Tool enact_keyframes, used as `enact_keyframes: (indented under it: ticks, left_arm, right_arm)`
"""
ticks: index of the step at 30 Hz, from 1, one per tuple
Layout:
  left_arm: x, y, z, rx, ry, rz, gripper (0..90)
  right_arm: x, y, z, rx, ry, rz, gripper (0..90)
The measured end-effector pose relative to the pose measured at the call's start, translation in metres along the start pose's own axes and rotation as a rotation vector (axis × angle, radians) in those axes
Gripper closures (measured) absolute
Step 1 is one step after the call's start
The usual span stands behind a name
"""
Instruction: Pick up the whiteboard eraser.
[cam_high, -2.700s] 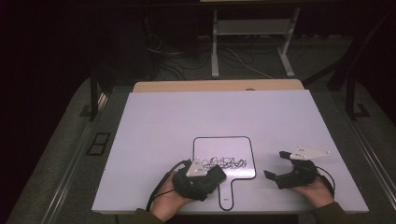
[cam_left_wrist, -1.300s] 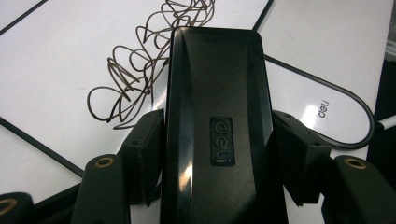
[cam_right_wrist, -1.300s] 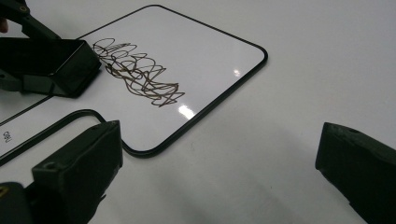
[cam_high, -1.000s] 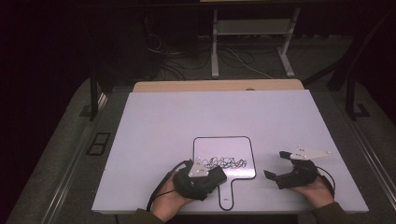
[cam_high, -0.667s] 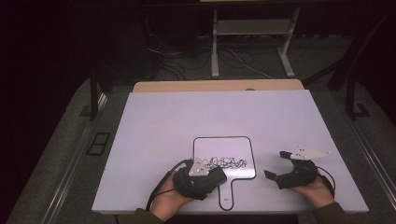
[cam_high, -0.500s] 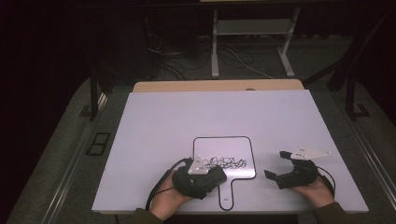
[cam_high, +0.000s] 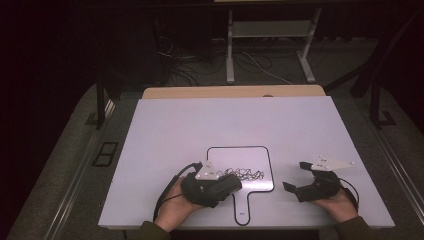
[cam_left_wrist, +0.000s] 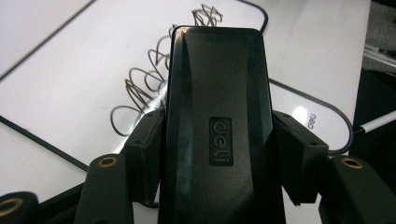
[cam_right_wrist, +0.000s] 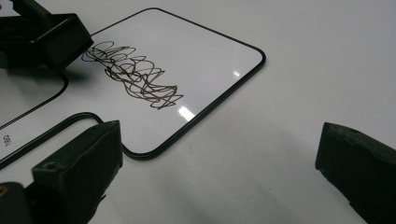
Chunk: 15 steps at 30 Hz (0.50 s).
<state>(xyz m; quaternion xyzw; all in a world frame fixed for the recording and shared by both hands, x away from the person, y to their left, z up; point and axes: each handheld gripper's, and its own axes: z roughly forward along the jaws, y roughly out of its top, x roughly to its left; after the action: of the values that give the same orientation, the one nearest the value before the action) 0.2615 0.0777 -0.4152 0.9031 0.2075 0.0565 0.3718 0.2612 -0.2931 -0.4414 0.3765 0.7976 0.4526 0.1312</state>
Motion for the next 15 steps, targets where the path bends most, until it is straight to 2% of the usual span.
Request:
enact_keyframes:
  ticks: [5, 15]
  left_arm:
    - [0.003, 0.004, -0.003, -0.018, -0.017, 0.006, 39.2]
    - [0.020, 0.017, -0.006, -0.051, -0.039, 0.008, 39.2]
  right_arm:
    - [-0.001, 0.001, 0.000, -0.009, 0.000, 0.010, 0.0]
    - [-0.001, 0.000, -0.001, -0.013, -0.005, 0.013, 0.0]
